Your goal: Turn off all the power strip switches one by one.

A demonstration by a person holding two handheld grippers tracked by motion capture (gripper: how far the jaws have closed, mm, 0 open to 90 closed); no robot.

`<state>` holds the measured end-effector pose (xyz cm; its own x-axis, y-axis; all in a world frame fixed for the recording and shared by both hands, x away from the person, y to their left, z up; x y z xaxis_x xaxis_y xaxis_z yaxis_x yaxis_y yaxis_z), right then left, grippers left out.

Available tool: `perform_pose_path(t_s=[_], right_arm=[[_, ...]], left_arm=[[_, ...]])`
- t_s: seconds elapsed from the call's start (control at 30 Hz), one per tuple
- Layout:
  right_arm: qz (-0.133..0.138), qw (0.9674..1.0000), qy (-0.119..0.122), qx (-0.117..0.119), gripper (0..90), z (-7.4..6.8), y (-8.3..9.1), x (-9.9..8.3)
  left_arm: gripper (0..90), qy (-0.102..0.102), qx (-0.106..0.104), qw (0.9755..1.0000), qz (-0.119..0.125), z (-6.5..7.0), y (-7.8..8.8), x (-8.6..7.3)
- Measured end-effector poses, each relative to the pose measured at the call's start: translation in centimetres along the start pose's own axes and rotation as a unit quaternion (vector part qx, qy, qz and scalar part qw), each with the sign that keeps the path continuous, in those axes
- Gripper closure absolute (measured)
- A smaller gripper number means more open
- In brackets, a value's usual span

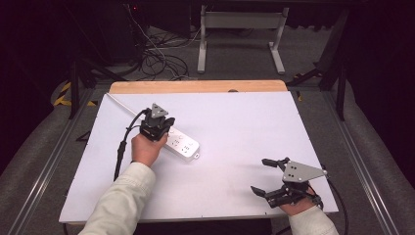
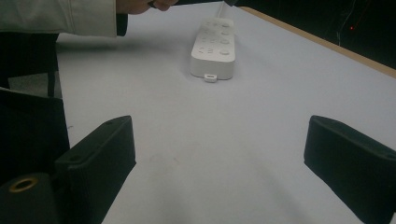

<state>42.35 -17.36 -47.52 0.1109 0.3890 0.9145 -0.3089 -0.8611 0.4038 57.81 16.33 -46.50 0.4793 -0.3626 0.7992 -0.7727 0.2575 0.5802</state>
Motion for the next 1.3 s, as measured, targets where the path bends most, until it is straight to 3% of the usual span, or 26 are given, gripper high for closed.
perform_pose_path(t_s=[0.17, 0.37, 0.5, 0.63, 0.8, 1.3], right_arm=[[-0.003, 1.0000, 0.002, 0.001, 9.3, 0.0, 0.0, 0.0], [-0.002, 1.0000, 0.001, 0.000, 9.2, 0.0, 0.0, 0.0], [-0.001, 1.0000, 0.000, 0.001, 9.3, 0.0, 0.0, 0.0], [-0.002, 1.0000, 0.001, 0.002, 9.3, 0.0, 0.0, -0.1], [-0.002, 1.0000, 0.000, 0.002, 9.3, 0.0, 0.0, -0.1], [-0.002, 1.0000, 0.001, 0.004, 9.3, 0.0, 0.0, -0.1]], left_arm=[[90.0, 0.031, 0.005, 0.9995, -0.006, -2.3, 0.0, -0.1], [90.0, 0.041, 0.020, 0.9984, -0.034, -3.6, -0.8, -1.0], [90.0, 0.046, 0.008, 0.9969, -0.064, -3.7, -1.7, -1.6], [90.0, 0.036, 0.010, 0.9960, -0.081, -3.6, -2.3, -1.8], [90.0, 0.040, 0.014, 0.9943, -0.098, -3.6, -2.9, -2.4], [90.0, 0.035, 0.017, 0.9943, -0.099, -3.2, -3.6, -2.7]])
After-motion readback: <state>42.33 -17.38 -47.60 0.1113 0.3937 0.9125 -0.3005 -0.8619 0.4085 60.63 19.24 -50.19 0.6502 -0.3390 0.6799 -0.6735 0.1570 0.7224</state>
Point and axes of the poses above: each handheld gripper's, and its own axes: y roughly backward along the jaws, x roughly out of its top, z roughly to its right, the point moved 7 cm from there along -y, roughly forward along the jaws, and after that the axes turned 9 degrees about x, right-handed, at the moved point
